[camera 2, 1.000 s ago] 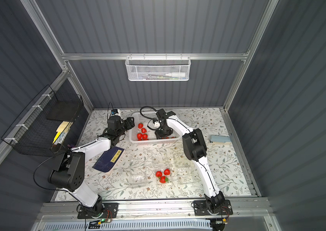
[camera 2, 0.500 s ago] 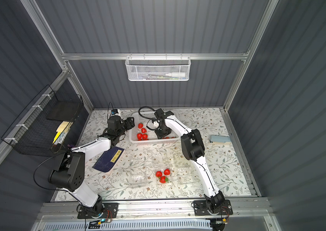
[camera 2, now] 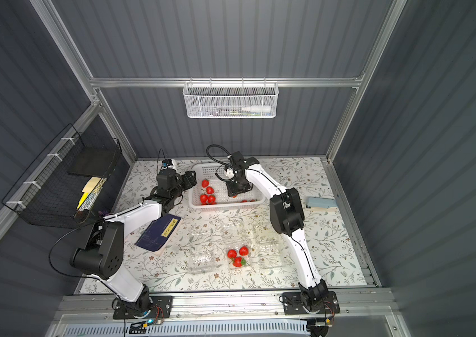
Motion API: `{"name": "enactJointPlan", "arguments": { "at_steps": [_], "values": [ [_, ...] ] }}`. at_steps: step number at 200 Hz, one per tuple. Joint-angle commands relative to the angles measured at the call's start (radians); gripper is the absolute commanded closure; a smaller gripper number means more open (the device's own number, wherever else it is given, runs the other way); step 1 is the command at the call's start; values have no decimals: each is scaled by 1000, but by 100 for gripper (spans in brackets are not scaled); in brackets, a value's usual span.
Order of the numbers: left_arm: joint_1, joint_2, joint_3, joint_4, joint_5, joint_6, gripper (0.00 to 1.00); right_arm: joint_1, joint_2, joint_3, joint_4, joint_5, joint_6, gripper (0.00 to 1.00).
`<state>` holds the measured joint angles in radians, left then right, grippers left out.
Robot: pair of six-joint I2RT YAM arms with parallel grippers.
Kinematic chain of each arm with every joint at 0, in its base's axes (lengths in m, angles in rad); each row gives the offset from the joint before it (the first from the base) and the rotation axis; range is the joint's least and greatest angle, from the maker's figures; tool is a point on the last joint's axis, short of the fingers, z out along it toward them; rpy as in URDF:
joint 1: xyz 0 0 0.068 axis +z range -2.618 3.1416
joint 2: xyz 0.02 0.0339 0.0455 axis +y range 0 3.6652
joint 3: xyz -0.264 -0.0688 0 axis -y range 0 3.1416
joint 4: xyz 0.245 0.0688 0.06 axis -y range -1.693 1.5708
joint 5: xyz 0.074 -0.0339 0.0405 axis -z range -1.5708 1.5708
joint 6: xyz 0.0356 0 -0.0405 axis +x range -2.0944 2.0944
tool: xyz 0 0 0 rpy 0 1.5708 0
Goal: Pack strawberries into containers
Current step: Pick up the strawberry from the basket, then place the strawberry in the packing box.
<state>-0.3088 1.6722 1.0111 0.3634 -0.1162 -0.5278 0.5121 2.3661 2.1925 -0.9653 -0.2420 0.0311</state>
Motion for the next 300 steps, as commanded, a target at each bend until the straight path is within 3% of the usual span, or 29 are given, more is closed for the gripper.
{"name": "enactJointPlan", "arguments": {
  "at_steps": [1,40,72,116,149,216,252,300],
  "values": [
    [-4,-30,17,19,-16,15,23,-5,-125,-47,62,-46,68,69],
    [-6,-64,-1,13,8,-6,24,-3,-330,-236,164,-62,150,70],
    [-30,-119,-35,19,24,-28,24,10,-579,-528,285,-100,242,71],
    [-123,-155,-51,15,44,-54,24,106,-918,-962,372,24,374,71],
    [-151,-154,-56,7,46,-69,24,210,-1074,-1186,383,82,483,72],
    [-168,-173,-26,-17,20,-72,24,373,-1032,-1358,452,37,641,72],
    [-170,-169,-15,-31,8,-68,24,406,-948,-1367,507,-2,670,72],
    [-170,-137,7,-39,4,-54,24,408,-920,-1380,506,35,677,70]
  ]
}}
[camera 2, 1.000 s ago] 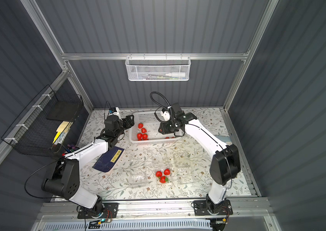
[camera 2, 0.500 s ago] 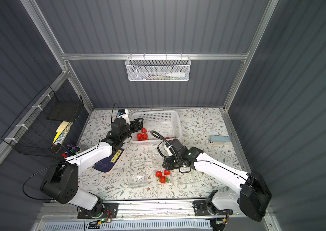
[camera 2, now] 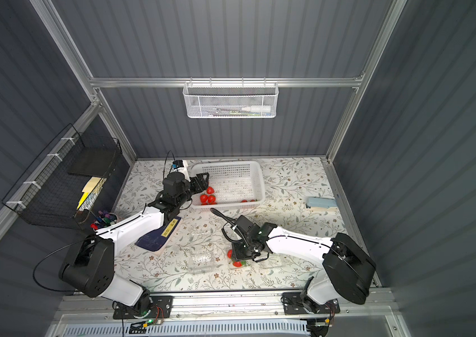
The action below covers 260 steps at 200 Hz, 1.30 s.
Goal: Pack strawberries into containers
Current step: Place the strawberry in the packing box.
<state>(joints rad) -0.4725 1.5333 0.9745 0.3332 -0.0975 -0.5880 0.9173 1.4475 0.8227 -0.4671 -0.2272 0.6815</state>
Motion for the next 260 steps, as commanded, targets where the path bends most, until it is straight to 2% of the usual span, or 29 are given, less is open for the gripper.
{"name": "enactJointPlan", "arguments": {
  "at_steps": [1,34,64,91,168,220,260],
  "values": [
    [-6,2,45,-8,-15,6,24,3,0,-10,7,21,28,70],
    [-6,17,47,2,-8,7,24,3,-22,-27,-13,37,41,69],
    [-6,21,44,-2,-14,8,24,6,-43,-47,-25,39,50,52],
    [-6,25,47,1,-9,3,24,5,-39,-63,-24,40,58,46],
    [-6,42,66,-3,-10,3,24,5,-79,-54,-76,102,46,45],
    [-6,37,63,-4,-14,2,24,5,-104,-59,-30,101,56,41],
    [-6,30,61,-8,-22,3,24,5,-151,-35,-108,150,36,41]
  ]
}}
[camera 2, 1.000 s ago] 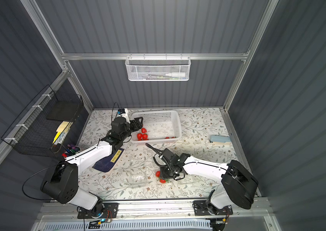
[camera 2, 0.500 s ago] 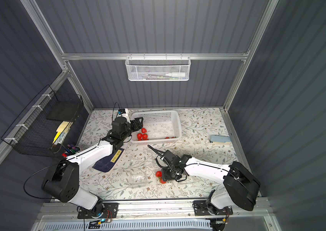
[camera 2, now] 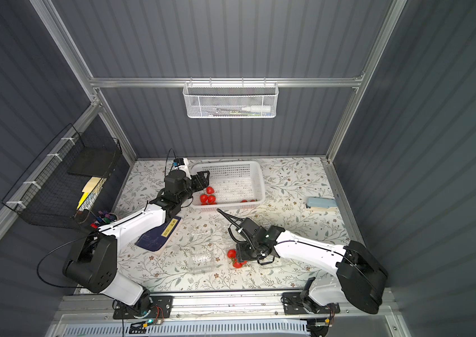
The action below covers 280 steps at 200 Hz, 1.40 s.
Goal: Pack strawberries into containers
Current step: Place the strawberry in the packing box, then adjust the strawberry in the packing box.
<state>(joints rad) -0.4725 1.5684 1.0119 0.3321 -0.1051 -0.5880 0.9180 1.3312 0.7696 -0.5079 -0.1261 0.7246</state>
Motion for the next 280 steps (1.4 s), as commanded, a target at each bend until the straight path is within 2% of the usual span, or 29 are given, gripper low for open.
{"name": "enactJointPlan", "arguments": {
  "at_steps": [1,32,41,54,68,82,154,181,210,232,280],
  "values": [
    [-6,-5,24,-7,-14,3,24,4,-36,18,-69,51,-8,41],
    [-6,-2,22,-3,-11,2,24,5,-79,41,-129,85,-26,40],
    [-6,-2,22,-4,-11,2,24,4,-86,43,-126,79,-31,43],
    [-6,-4,21,-4,-11,1,24,4,-86,44,-112,59,-31,51],
    [-6,-5,21,-4,-11,1,24,4,-74,38,-90,34,-30,67],
    [-6,-8,17,-3,-14,2,24,4,-55,30,-75,17,-30,74],
    [-6,-6,23,-9,-18,3,24,13,28,28,-17,-28,-35,79],
    [-6,-9,24,-14,-24,7,24,15,-12,48,-61,-21,-68,81],
    [-6,-10,28,-18,-27,7,24,20,-76,38,-73,-81,-85,91],
    [-6,-9,28,-19,-27,7,24,56,-88,37,-103,-104,-88,96],
    [-6,-3,54,-37,-31,21,23,150,-9,62,-135,-168,-116,99]
  ]
}}
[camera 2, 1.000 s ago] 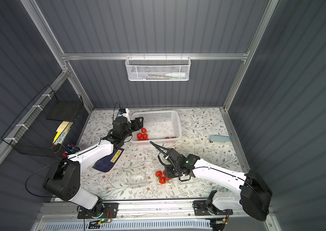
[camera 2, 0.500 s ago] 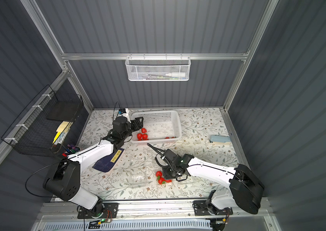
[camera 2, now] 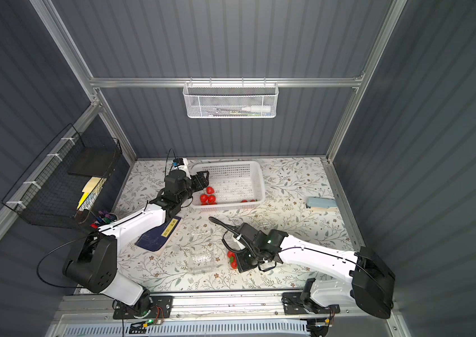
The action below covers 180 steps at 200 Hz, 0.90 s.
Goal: Pack strawberries into containers
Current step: Adjust the strawberry in the packing box.
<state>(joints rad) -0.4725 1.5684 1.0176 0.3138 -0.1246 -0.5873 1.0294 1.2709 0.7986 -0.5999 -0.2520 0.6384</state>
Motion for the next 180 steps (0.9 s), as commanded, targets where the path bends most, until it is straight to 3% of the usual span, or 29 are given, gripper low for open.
{"name": "enactJointPlan", "arguments": {
  "at_steps": [1,116,142,166,180],
  "values": [
    [-6,-2,49,-18,-10,21,23,41,54,34,-44,-42,-31,99],
    [-6,28,84,-28,2,23,23,54,165,67,-90,163,-35,100],
    [-6,39,84,-25,-4,23,23,53,150,70,-67,137,-27,100],
    [-5,44,85,-21,-16,22,23,53,145,72,-113,186,-32,100],
    [-6,44,84,-18,-23,23,23,54,124,69,-98,131,-48,100]
  ]
}}
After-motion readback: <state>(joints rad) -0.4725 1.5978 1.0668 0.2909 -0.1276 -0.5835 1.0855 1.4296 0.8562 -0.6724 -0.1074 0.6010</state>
